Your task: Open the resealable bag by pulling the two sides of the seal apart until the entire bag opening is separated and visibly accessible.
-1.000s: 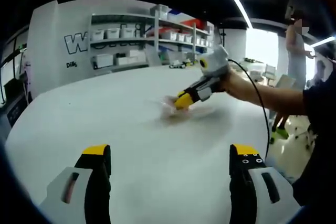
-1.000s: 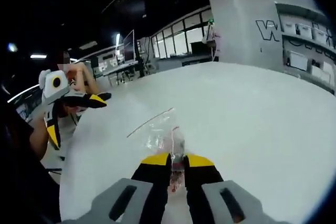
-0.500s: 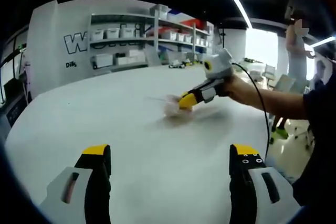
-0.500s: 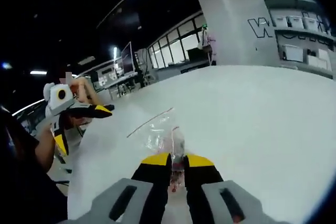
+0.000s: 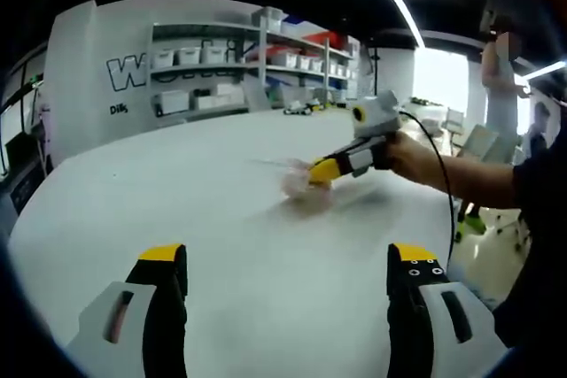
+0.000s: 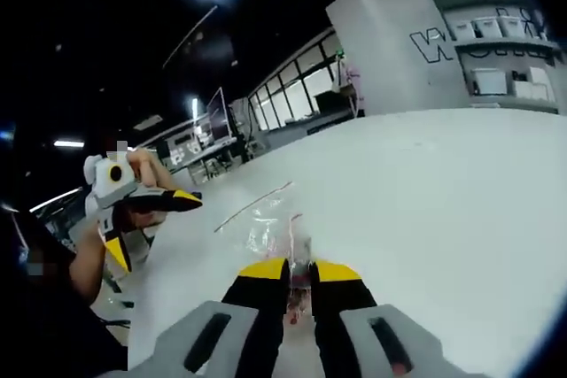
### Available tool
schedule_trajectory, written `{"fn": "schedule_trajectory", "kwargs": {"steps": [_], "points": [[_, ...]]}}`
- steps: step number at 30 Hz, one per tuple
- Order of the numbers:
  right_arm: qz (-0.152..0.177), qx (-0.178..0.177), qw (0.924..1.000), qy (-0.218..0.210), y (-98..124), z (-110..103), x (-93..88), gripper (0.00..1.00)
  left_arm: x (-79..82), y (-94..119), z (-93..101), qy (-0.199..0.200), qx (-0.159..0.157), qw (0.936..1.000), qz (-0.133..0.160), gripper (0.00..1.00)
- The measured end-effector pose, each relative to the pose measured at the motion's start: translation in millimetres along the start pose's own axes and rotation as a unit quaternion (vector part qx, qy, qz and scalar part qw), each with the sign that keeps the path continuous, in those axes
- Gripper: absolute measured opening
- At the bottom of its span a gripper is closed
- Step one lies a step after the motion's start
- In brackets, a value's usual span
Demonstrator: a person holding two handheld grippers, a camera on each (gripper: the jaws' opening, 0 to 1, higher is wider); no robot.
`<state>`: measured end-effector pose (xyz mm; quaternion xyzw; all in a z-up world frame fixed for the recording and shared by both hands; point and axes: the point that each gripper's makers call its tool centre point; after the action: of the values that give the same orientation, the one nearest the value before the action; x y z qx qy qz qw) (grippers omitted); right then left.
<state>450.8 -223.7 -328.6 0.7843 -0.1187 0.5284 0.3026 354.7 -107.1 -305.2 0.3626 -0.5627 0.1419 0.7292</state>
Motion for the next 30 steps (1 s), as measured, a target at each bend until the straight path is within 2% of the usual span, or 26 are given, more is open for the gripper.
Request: {"fn": "schedule_trajectory", "kwargs": {"steps": [30], "points": [[0.025,0.022,0.9983,-0.048,24,-11,-8.3,0.06,0.4,-6,4.5,-0.001,-0.004,1.0000,-0.003,0.92]]}}
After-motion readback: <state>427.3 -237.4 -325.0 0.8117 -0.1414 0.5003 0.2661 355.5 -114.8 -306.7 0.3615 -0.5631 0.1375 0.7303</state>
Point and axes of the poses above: the point that each gripper's makers call its tool centre point, and the gripper's own axes: y roughly backward along the fingers, z roughly to its right, x roughly out of its top, and after that the axes turned 12 degrees about -x, right-handed
